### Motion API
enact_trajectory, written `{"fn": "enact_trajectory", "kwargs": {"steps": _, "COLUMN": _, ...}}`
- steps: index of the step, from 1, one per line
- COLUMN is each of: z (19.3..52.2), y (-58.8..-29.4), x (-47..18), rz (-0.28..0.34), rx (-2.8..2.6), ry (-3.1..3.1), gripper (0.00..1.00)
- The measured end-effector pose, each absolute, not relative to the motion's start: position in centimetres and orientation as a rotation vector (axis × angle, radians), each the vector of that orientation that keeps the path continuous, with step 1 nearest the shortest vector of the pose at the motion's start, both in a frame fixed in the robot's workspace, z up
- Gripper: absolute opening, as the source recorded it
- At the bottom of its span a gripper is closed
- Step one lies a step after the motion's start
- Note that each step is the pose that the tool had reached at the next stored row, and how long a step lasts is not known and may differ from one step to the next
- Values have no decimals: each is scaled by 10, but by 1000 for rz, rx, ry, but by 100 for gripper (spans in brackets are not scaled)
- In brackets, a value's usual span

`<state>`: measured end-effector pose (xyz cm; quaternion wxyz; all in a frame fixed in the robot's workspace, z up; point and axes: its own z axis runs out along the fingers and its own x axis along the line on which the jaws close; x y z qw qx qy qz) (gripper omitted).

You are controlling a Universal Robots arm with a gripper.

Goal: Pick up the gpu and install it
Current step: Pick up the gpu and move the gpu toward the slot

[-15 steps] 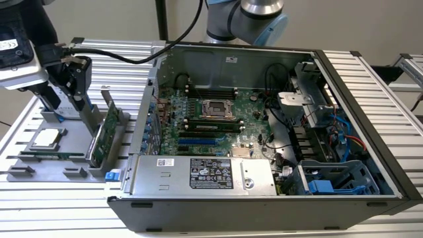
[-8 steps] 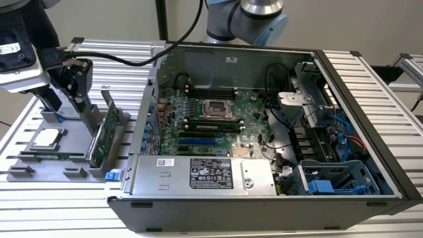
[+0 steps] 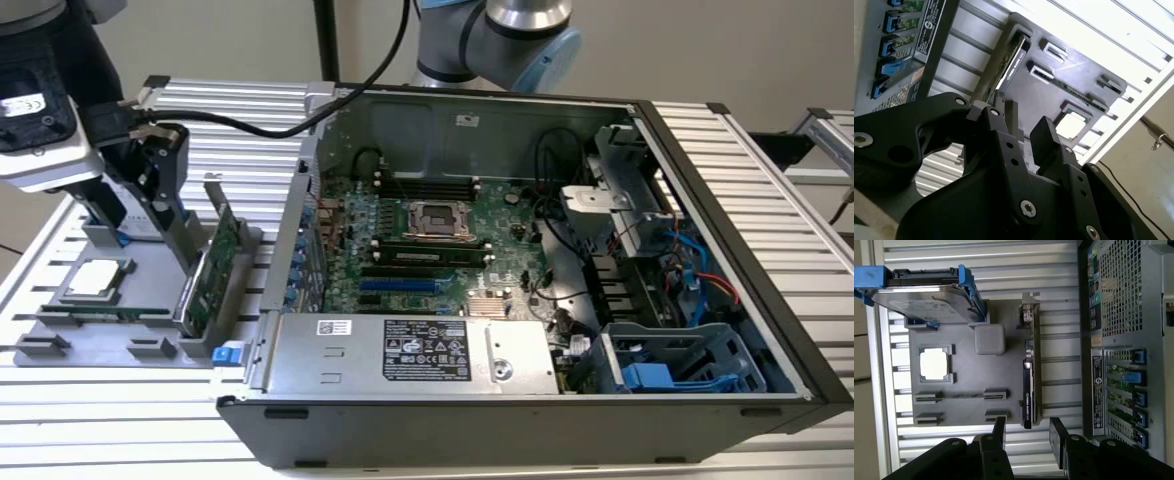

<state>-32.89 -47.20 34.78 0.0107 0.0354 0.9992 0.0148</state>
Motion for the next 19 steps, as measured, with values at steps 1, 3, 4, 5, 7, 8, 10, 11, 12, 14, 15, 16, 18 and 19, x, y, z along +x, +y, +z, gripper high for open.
{"fn": "enact_trajectory", "kwargs": {"steps": 1, "z": 347, "y": -472, "x": -329, "rz": 46, "rx": 110, "ry": 3118, "gripper": 100}}
{"fn": "enact_trajectory", "kwargs": {"steps": 3, "z": 346, "y": -472, "x": -329, "rz": 45, "rx": 110, "ry": 3118, "gripper": 100}}
{"fn": "enact_trajectory", "kwargs": {"steps": 4, "z": 346, "y": -472, "x": -329, "rz": 45, "rx": 110, "ry": 3118, "gripper": 100}}
{"fn": "enact_trajectory", "kwargs": {"steps": 5, "z": 346, "y": -472, "x": -329, "rz": 44, "rx": 110, "ry": 3118, "gripper": 100}}
{"fn": "enact_trajectory", "kwargs": {"steps": 7, "z": 345, "y": -472, "x": -329, "rz": 42, "rx": 110, "ry": 3118, "gripper": 100}}
{"fn": "enact_trajectory", "kwargs": {"steps": 8, "z": 344, "y": -472, "x": -329, "rz": 41, "rx": 110, "ry": 3118, "gripper": 100}}
{"fn": "enact_trajectory", "kwargs": {"steps": 10, "z": 343, "y": -472, "x": -329, "rz": 38, "rx": 110, "ry": 3118, "gripper": 100}}
{"fn": "enact_trajectory", "kwargs": {"steps": 11, "z": 343, "y": -472, "x": -329, "rz": 37, "rx": 110, "ry": 3118, "gripper": 100}}
{"fn": "enact_trajectory", "kwargs": {"steps": 12, "z": 342, "y": -472, "x": -329, "rz": 36, "rx": 110, "ry": 3118, "gripper": 100}}
{"fn": "enact_trajectory", "kwargs": {"steps": 14, "z": 341, "y": -472, "x": -329, "rz": 33, "rx": 110, "ry": 3118, "gripper": 100}}
{"fn": "enact_trajectory", "kwargs": {"steps": 15, "z": 341, "y": -472, "x": -329, "rz": 32, "rx": 110, "ry": 3118, "gripper": 100}}
{"fn": "enact_trajectory", "kwargs": {"steps": 16, "z": 340, "y": -472, "x": -329, "rz": 31, "rx": 110, "ry": 3118, "gripper": 100}}
{"fn": "enact_trajectory", "kwargs": {"steps": 18, "z": 339, "y": -472, "x": -329, "rz": 29, "rx": 110, "ry": 3118, "gripper": 100}}
{"fn": "enact_trajectory", "kwargs": {"steps": 19, "z": 339, "y": -472, "x": -329, "rz": 28, "rx": 110, "ry": 3118, "gripper": 100}}
